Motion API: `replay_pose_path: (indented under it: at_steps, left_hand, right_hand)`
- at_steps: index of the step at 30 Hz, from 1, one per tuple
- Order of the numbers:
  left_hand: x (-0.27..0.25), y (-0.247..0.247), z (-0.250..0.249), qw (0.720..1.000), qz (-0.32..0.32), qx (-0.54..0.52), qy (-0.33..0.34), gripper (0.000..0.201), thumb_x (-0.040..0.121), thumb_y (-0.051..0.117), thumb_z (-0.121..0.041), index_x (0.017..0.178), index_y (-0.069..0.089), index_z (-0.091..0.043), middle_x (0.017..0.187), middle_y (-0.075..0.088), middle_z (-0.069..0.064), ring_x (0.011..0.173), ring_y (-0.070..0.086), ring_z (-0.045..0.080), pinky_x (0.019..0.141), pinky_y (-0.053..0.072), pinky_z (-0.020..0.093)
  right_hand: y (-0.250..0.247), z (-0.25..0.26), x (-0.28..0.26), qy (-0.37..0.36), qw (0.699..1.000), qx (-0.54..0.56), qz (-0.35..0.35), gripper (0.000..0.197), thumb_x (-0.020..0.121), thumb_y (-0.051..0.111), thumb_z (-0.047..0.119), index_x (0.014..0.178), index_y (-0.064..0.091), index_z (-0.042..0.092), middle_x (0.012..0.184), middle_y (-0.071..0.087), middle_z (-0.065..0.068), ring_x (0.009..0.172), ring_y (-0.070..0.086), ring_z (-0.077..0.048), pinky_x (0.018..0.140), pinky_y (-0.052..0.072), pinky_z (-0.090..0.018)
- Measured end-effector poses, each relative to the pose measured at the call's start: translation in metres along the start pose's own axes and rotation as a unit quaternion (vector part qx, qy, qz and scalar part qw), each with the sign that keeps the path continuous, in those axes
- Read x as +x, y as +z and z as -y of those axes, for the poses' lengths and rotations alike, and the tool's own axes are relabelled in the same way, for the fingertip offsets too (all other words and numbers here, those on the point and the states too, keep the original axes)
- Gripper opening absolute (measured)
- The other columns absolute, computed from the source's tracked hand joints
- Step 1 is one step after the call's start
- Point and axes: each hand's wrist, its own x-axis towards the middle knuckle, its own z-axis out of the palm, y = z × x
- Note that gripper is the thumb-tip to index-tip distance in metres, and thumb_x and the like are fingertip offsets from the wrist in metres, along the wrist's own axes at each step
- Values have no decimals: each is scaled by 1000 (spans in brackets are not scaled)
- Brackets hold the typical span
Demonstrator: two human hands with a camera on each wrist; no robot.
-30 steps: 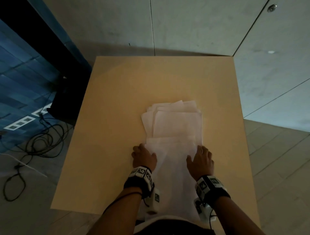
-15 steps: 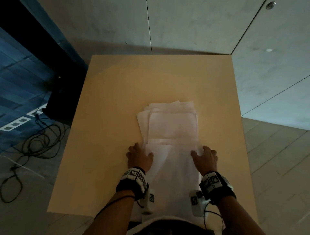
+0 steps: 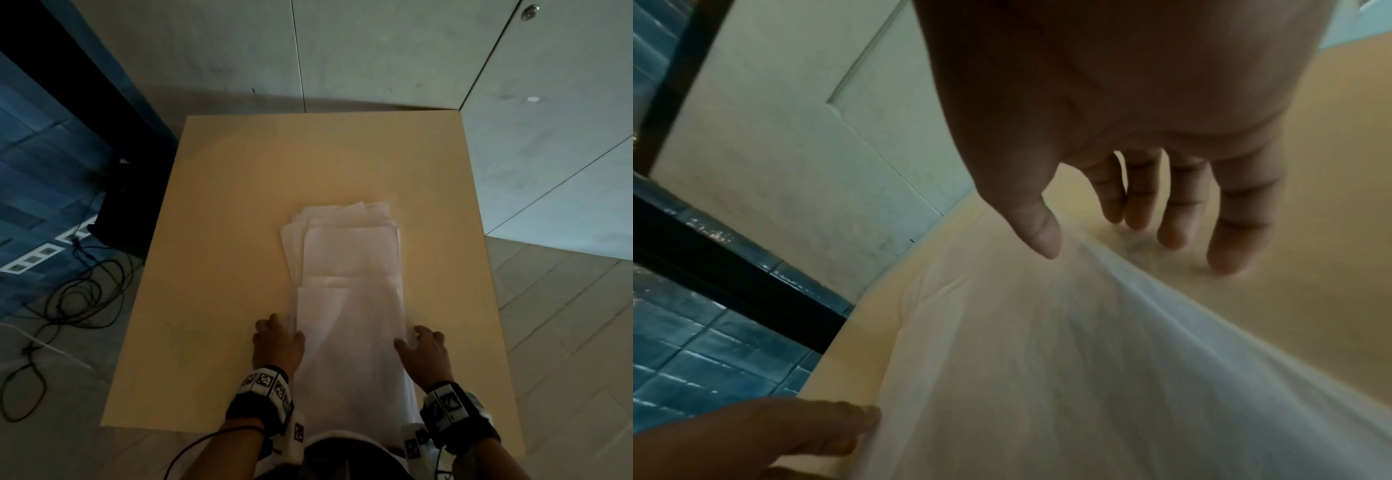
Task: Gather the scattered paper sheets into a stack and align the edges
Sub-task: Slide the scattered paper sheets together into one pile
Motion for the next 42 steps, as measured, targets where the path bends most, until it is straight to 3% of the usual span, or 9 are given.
replay_pose_path:
  at_steps: [5, 10, 15, 20, 24, 29, 42]
  left_hand:
    - [-17, 14, -1, 997, 56, 16, 52, 74, 85, 59, -46, 143, 27, -12, 137, 33, 15, 121, 47, 37, 99, 43, 41]
    - [-15, 5, 12, 999, 32, -2, 0, 63, 84, 59, -44, 134, 37, -11, 132, 39, 17, 116, 50, 40, 96, 45, 43]
    - [-29, 19, 13, 995, 86, 13, 43, 79, 83, 61, -49, 145, 25, -14, 138, 33, 14, 121, 47, 37, 100, 43, 40]
    - [-11, 1, 13, 998, 63, -3, 25, 68, 82, 55, -50, 138, 37, -17, 134, 39, 13, 119, 48, 36, 99, 45, 42]
    - [1, -7, -6, 999, 35, -18, 16, 65, 88, 55, -43, 141, 35, -12, 140, 34, 15, 124, 44, 38, 104, 41, 42]
    - [3, -4, -26, 998, 60, 2, 6, 62, 91, 54, -40, 142, 32, -11, 142, 31, 15, 125, 42, 40, 106, 37, 43]
    - [6, -7, -28, 996, 85, 31, 15, 67, 89, 55, -33, 145, 28, -9, 145, 26, 15, 126, 40, 41, 106, 38, 43]
  right_hand:
    - [8, -3, -8, -25, 998, 27, 47, 66, 86, 63, 36, 140, 38, 7, 139, 36, -16, 122, 51, -37, 105, 41, -47]
    - [2, -11, -11, -6, 999, 43, 20, 62, 86, 63, 32, 138, 41, 6, 137, 37, -18, 119, 51, -40, 105, 41, -48]
    - [12, -9, -19, -30, 997, 41, 65, 61, 88, 62, 30, 139, 40, 5, 134, 40, -16, 119, 51, -34, 104, 41, -41]
    - [-4, 1, -5, -41, 999, -3, -11, 60, 90, 57, 34, 140, 39, 6, 140, 36, -19, 126, 43, -42, 106, 37, -46]
    - [-11, 25, 10, -62, 996, -29, -48, 65, 91, 55, 35, 144, 32, 5, 144, 33, -19, 131, 32, -42, 107, 32, -49]
    - [-2, 42, 16, -74, 995, -41, -56, 60, 88, 56, 38, 136, 39, 6, 136, 41, -20, 126, 37, -40, 100, 38, -49]
    - [8, 56, 26, -26, 999, 1, -38, 73, 79, 68, 45, 136, 42, 7, 136, 35, -17, 127, 33, -40, 104, 35, -50]
